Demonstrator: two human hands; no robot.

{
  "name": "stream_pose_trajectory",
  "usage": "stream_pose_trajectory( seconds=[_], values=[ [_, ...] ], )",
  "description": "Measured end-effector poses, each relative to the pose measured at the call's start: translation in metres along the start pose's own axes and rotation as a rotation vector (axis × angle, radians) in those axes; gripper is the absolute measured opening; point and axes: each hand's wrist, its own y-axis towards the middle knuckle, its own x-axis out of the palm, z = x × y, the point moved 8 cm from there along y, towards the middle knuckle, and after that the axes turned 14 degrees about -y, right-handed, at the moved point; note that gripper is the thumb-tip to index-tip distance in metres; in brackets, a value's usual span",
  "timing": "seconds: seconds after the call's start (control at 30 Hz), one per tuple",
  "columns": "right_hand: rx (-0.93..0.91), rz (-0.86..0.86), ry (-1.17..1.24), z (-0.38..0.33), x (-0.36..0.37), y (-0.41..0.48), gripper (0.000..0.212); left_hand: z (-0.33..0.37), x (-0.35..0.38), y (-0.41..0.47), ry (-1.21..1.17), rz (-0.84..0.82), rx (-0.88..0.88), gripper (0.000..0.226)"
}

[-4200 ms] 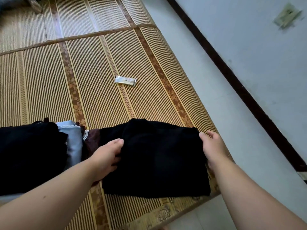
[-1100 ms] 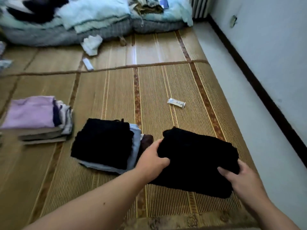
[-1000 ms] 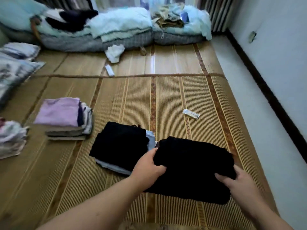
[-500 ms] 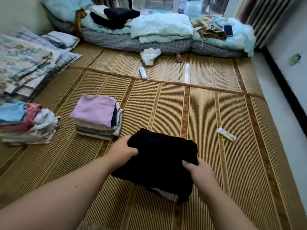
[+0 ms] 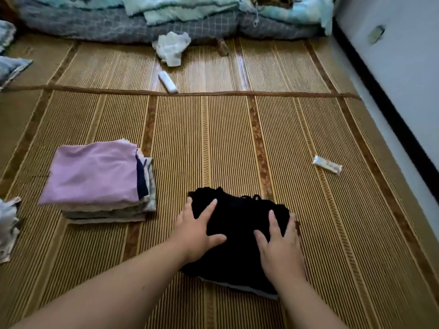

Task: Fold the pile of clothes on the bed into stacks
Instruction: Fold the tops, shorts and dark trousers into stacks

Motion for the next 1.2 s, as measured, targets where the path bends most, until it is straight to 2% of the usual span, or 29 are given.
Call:
stream_pose_trajectory(
  seconds=[0.27, 0.3, 0.37, 0.4, 0.47, 0.53, 0.57, 0.63, 0.7, 0.87, 0.97, 1.2],
  values=[
    [0.018, -0.141, 0.037, 0.014, 0.036, 0.035, 0.065, -0.011, 0.022, 0.032, -0.004, -0.06, -0.024, 0.079],
    [0.007, -0.147, 0.115, 0.014, 0.034, 0.037, 0.064, -0.011, 0.02, 0.032, -0.051, -0.068, -0.011, 0.08],
    [0.007, -0.134, 0.44, 0.02, 0.027, 0.037, 0.068, -0.016, 0.013, 0.03, -0.257, -0.078, 0.004, 0.088],
    [0.035, -0.113, 0.625, 0.03, 0.023, 0.036, 0.079, -0.02, 0.006, 0.029, -0.386, -0.064, 0.003, 0.097],
    [0.18, -0.151, 0.885, 0.054, 0.025, 0.031, 0.115, -0.035, -0.007, 0.029, -0.577, -0.042, -0.049, 0.119],
    [0.327, -0.297, 0.978, 0.072, 0.041, 0.026, 0.142, -0.049, -0.007, 0.032, -0.698, -0.092, -0.142, 0.134],
    [0.355, -0.372, 0.993, 0.076, 0.05, 0.025, 0.146, -0.054, -0.002, 0.034, -0.753, -0.133, -0.186, 0.135],
    [0.352, -0.475, 0.987, 0.077, 0.061, 0.027, 0.143, -0.062, 0.011, 0.038, -0.822, -0.188, -0.256, 0.127],
    [0.305, -0.479, 0.994, 0.076, 0.068, 0.035, 0.137, -0.069, 0.02, 0.043, -0.846, -0.199, -0.282, 0.118],
    [0.223, -0.528, 1.084, 0.069, 0.085, 0.041, 0.105, -0.068, 0.036, 0.045, -0.854, -0.248, -0.262, 0.086],
    [0.166, -0.536, 1.082, 0.063, 0.083, 0.04, 0.085, -0.07, 0.038, 0.044, -0.877, -0.264, -0.296, 0.082],
    [0.142, -0.514, 1.201, 0.062, 0.08, 0.031, 0.084, -0.065, 0.043, 0.041, -0.957, -0.214, -0.27, 0.076]
  ],
)
